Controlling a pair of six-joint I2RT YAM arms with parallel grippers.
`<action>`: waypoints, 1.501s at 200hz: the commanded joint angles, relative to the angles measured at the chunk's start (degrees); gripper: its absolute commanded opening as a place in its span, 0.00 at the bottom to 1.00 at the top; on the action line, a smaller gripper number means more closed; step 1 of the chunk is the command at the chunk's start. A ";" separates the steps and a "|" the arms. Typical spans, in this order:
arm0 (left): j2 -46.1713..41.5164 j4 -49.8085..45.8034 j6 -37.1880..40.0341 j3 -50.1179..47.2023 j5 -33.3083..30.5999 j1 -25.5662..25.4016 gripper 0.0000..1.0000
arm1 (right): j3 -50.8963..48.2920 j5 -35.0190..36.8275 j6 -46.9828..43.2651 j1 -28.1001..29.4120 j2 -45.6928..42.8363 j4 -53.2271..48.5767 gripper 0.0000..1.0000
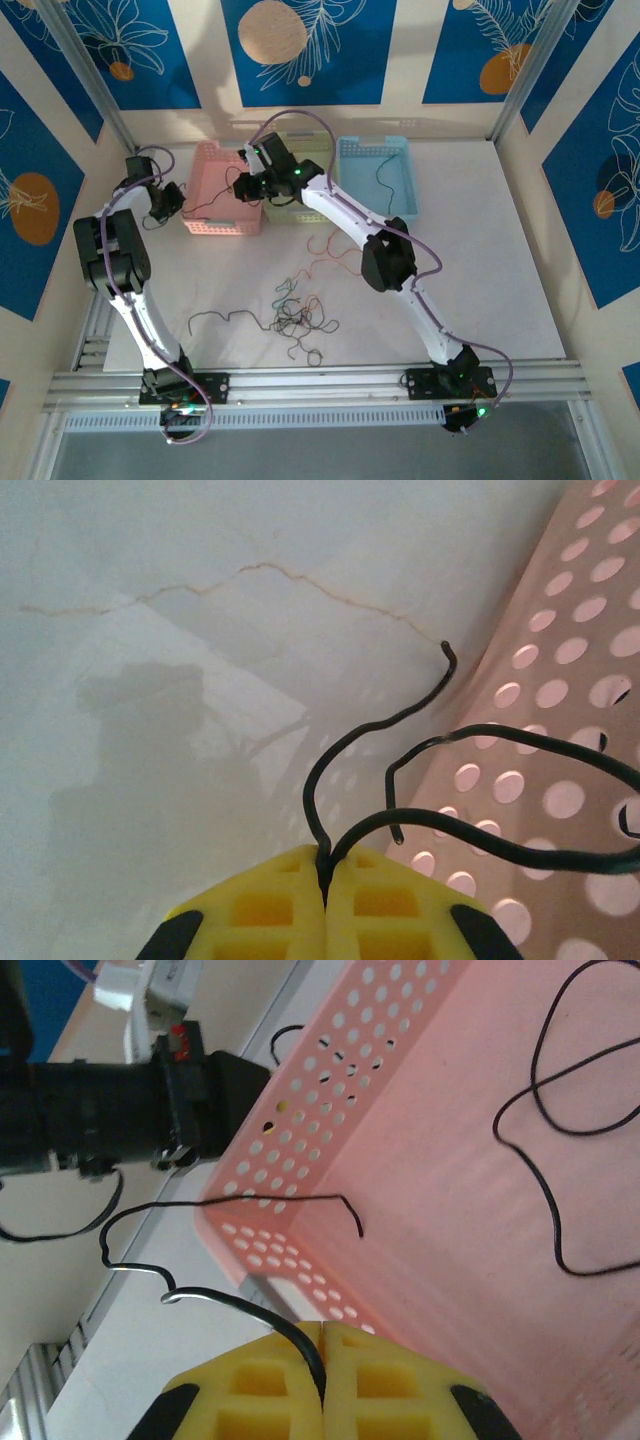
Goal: Untangle the cables
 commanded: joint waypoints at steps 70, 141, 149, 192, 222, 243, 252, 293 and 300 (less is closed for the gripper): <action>-1.34 -2.01 2.69 0.14 1.92 -1.66 0.00 | 9.08 13.35 -5.08 2.15 12.17 5.00 0.00; -0.21 -2.34 3.21 0.77 2.14 -1.67 0.00 | 12.17 14.35 -8.61 2.94 15.24 5.77 0.00; -0.34 -2.61 3.36 1.04 2.01 -1.55 0.00 | 12.24 14.24 -8.50 2.95 14.85 5.05 0.00; -4.39 -2.18 1.51 1.99 2.76 0.47 0.00 | 8.32 13.05 -9.21 2.16 8.43 3.58 0.12; -6.47 -3.29 -0.71 4.13 3.93 3.17 0.00 | 6.17 12.25 -7.92 0.60 4.92 2.92 0.18; -8.51 -3.08 -1.49 4.18 4.21 5.03 0.00 | 6.48 12.02 -6.92 -0.52 4.33 2.14 0.26; -9.22 -2.92 -1.50 4.03 4.18 5.28 0.00 | 6.81 11.53 -6.55 -0.91 4.32 2.19 0.27; -9.88 -2.80 -1.29 2.75 4.12 5.32 0.00 | 7.94 11.50 -4.17 -2.68 4.76 2.37 0.37; -9.96 -2.54 -1.42 2.41 4.20 5.41 0.00 | 8.10 10.63 -3.55 -3.00 5.01 2.54 0.38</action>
